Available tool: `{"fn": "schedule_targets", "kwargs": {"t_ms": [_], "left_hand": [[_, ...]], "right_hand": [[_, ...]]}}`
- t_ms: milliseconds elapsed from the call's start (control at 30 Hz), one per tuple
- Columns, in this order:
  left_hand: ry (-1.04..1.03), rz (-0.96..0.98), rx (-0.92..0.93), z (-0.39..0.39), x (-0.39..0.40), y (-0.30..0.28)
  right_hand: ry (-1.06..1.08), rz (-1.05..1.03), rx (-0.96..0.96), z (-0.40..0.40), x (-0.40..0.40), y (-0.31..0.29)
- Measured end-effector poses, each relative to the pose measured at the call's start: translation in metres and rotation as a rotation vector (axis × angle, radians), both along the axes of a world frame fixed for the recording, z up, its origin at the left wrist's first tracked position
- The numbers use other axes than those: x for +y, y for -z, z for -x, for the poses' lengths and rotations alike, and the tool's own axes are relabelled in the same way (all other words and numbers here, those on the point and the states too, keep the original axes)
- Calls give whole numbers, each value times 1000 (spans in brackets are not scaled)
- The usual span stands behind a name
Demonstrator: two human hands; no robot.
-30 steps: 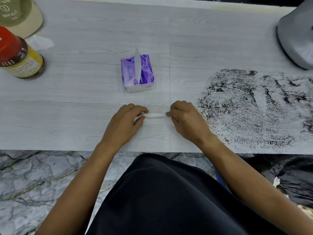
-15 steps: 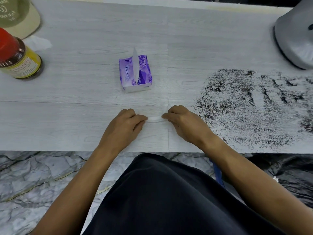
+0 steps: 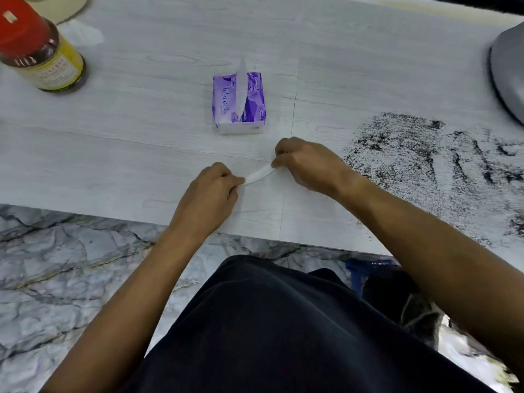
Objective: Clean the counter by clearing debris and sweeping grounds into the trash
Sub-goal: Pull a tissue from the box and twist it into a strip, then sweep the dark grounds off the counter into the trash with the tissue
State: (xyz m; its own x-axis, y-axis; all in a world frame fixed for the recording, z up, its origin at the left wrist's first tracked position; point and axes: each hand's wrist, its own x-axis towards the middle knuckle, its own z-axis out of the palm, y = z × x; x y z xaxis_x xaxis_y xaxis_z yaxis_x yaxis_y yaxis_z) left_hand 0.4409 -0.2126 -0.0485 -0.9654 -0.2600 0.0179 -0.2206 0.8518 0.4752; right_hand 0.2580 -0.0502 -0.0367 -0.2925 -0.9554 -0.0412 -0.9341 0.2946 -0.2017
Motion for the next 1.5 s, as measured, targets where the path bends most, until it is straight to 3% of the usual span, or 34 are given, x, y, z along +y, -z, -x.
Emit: {"fn": "schedule_targets", "kwargs": {"t_ms": [300,633,1000,1267,1500], "left_hand": [[-403,16,-43,-11,43,5],[-518,92,-158,3,164,1],[-309,54,-209,61,343,1],[-54,64,-207,112,446,-4],[113,53,-216,149,480,-8]], "right_hand": [[-290,-52,55,22,-32,-14],[-423,-69,25,52,28,-7],[-428,-19,-4,106,202,-14],[-277,1,36,149,339,-10],[-179,10,86,164,413,-12]]}}
